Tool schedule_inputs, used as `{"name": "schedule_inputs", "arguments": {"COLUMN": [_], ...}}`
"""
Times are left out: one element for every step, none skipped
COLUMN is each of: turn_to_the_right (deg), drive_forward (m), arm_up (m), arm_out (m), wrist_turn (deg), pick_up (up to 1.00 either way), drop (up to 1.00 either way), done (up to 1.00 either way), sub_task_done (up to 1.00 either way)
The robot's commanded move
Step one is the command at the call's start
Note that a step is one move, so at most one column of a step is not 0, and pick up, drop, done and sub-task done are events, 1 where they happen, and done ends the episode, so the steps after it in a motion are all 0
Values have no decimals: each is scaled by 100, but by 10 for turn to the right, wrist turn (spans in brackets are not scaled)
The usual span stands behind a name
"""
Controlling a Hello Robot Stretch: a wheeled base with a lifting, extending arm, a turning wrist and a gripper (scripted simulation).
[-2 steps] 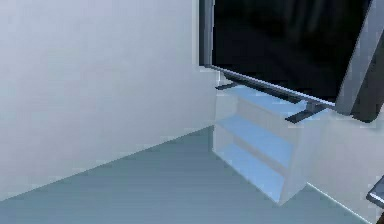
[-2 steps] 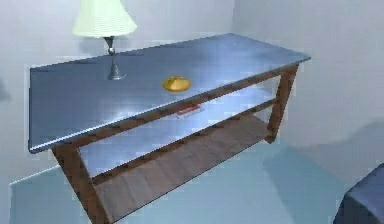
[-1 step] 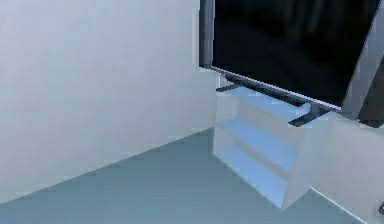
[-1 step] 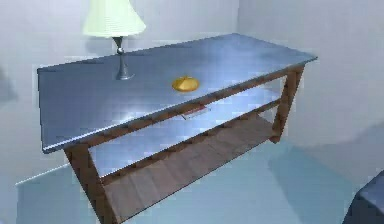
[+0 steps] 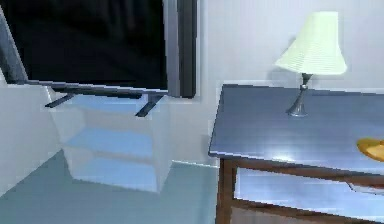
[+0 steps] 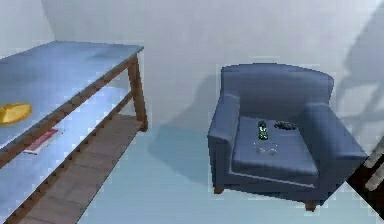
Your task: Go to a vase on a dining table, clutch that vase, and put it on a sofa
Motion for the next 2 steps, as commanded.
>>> {"name": "schedule_inputs", "arguments": {"turn_to_the_right": [450,120], "drive_forward": [0,0], "arm_up": [0,0], "arm_out": [0,0], "wrist_turn": [0,0], "pick_up": [0,0], "drop": [0,0], "done": [0,0], "sub_task_done": [0,0]}}
